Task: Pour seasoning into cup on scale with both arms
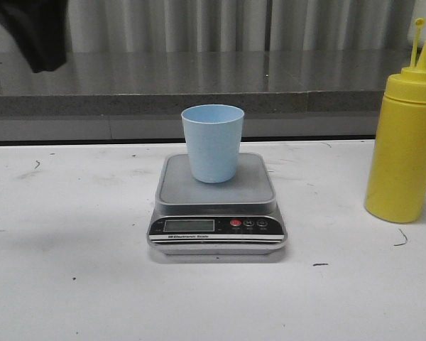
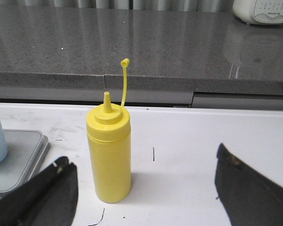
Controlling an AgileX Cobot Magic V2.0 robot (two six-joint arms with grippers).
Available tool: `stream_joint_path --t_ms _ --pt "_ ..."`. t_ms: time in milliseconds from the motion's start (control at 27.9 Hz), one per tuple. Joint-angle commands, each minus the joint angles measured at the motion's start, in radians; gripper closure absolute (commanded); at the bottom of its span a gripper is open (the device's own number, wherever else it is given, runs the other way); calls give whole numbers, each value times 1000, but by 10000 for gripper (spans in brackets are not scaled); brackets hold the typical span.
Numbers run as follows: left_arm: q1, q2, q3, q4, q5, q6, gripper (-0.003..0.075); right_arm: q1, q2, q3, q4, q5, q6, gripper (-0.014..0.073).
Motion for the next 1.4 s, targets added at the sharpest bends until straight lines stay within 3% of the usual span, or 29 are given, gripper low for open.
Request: stream_joint_path --t_ms 0,465,859,1360 --pt "70 -127 84 11 -106 -25 740 -3 14 -34 -7 -76 1 -15" --pt "274 -475 488 10 -436 -59 740 -3 14 -34 -7 -74 1 -15" --pt "290 -856 839 10 -739 -59 740 -3 14 -33 -7 -73 1 -15" --pt "290 -1295 1037 10 -804 -59 740 -3 14 -33 -7 -72 1 -15"
